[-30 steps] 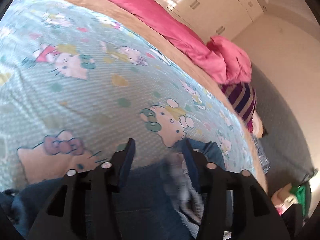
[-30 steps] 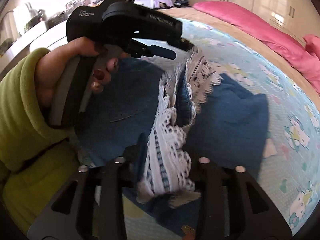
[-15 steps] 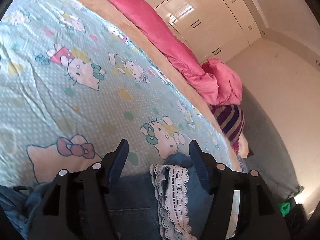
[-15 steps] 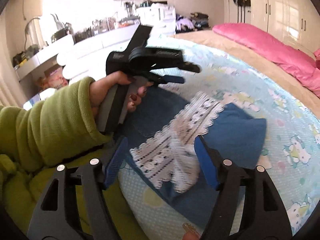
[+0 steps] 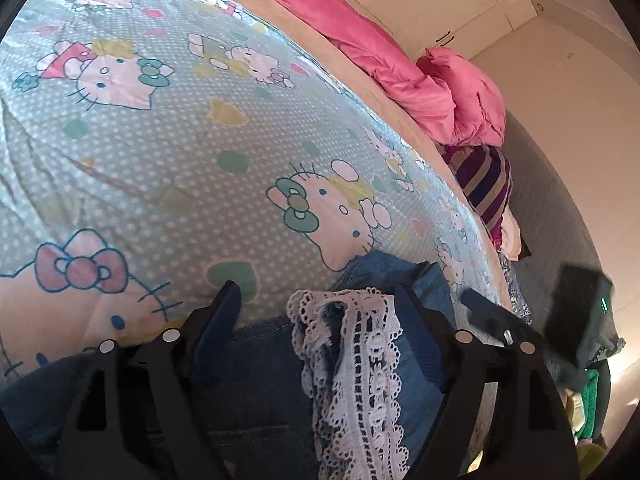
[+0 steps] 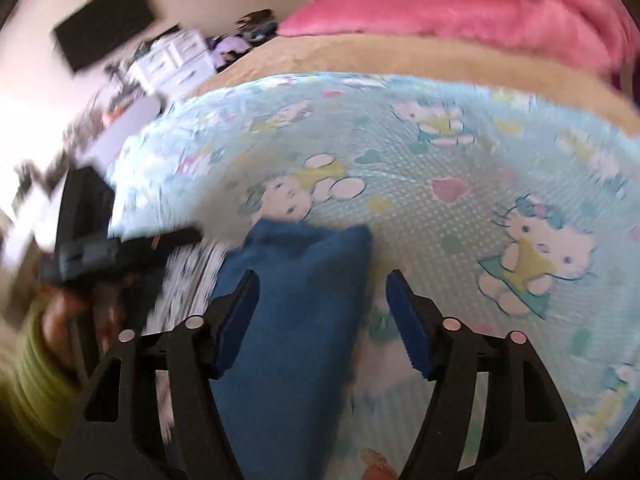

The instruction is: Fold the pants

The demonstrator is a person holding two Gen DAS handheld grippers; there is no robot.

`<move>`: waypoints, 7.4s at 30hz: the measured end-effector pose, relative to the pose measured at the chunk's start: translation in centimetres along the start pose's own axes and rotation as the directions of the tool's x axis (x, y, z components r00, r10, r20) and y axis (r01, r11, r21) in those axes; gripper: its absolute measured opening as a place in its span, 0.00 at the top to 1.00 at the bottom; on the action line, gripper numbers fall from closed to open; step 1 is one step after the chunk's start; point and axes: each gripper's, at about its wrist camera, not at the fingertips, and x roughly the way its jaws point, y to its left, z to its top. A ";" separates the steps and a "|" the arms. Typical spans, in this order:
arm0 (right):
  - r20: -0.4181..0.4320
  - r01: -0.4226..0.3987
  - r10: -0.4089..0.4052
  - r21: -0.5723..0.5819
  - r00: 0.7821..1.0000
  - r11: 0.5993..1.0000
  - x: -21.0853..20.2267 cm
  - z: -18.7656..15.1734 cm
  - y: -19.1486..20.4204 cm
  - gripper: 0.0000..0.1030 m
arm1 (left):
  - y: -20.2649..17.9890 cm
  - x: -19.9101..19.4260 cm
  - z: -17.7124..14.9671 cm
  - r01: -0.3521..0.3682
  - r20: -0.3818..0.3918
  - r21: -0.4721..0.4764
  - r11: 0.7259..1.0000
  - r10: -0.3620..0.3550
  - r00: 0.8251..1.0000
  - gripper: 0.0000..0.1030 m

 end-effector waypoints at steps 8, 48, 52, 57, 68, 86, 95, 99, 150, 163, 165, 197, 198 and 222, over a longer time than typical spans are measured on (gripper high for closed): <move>-0.068 -0.068 0.069 0.009 0.995 0.998 3.5 0.5 -1.1 0.88 | -1.4 0.0 -0.8 0.039 0.027 0.051 0.998 -0.041 0.999 0.86; 0.171 0.139 -0.097 -0.254 0.980 0.957 -8.4 -6.2 5.5 0.17 | -5.4 -12.4 -4.7 -0.261 0.216 0.209 0.942 0.215 0.952 0.04; 0.182 0.128 -0.083 -0.252 0.980 0.959 -9.2 -6.8 5.6 0.17 | -6.0 -13.8 -6.2 -0.271 0.228 0.215 0.938 0.222 0.948 0.04; 0.185 0.109 -0.059 -0.275 0.981 0.955 -10.0 -8.0 6.2 0.17 | -6.3 -14.6 -8.4 -0.267 0.208 0.230 0.936 0.221 0.953 0.04; 0.096 0.037 -0.001 -0.377 0.995 0.925 -9.0 -11.7 8.1 0.25 | -5.5 -12.1 -13.4 -0.194 0.025 0.231 0.953 0.193 0.981 0.06; -0.011 -0.023 0.020 -0.411 1.000 0.911 -6.4 -14.4 8.7 0.32 | -6.7 -6.0 -15.3 -0.205 -0.115 0.309 0.929 0.251 0.961 0.76; -0.041 0.025 -0.048 -0.440 0.998 0.898 -5.0 -14.5 8.9 0.37 | -6.2 -6.9 -15.6 -0.235 -0.099 0.319 0.918 0.278 0.955 0.73; -0.048 0.020 -0.044 -0.418 0.998 0.908 -4.3 -14.9 8.0 0.39 | -6.0 -6.7 -15.5 -0.224 -0.107 0.314 0.923 0.268 0.957 0.69; 0.088 -0.001 0.047 -0.468 0.995 0.884 -7.8 -8.1 15.7 0.09 | -0.4 -20.2 -13.4 -0.481 0.162 0.107 0.870 0.462 0.872 0.04; -0.013 -0.092 0.100 -0.531 0.995 0.842 -2.5 -4.6 20.5 0.09 | 4.4 -19.2 -13.7 -0.336 0.090 -0.011 0.942 0.335 0.938 0.05; -0.033 -0.103 0.101 -0.538 0.994 0.837 -1.3 -3.7 21.1 0.09 | 4.3 -18.2 -13.7 -0.334 0.077 -0.003 0.942 0.334 0.940 0.05; -0.395 -0.453 0.242 -0.629 0.886 0.631 9.4 -2.1 27.9 0.72 | 3.7 -14.5 -13.0 -0.237 0.092 -0.001 0.971 0.236 0.967 0.30; -0.380 -0.465 0.277 -0.609 0.882 0.643 8.4 -1.6 27.1 0.72 | 3.1 -14.5 -13.0 -0.230 0.100 0.016 0.973 0.227 0.969 0.30; 0.010 -0.295 0.299 -0.126 0.954 0.947 -2.6 -0.9 4.7 0.45 | -10.4 -5.3 -12.3 -0.014 -0.065 0.372 0.928 0.041 0.997 0.27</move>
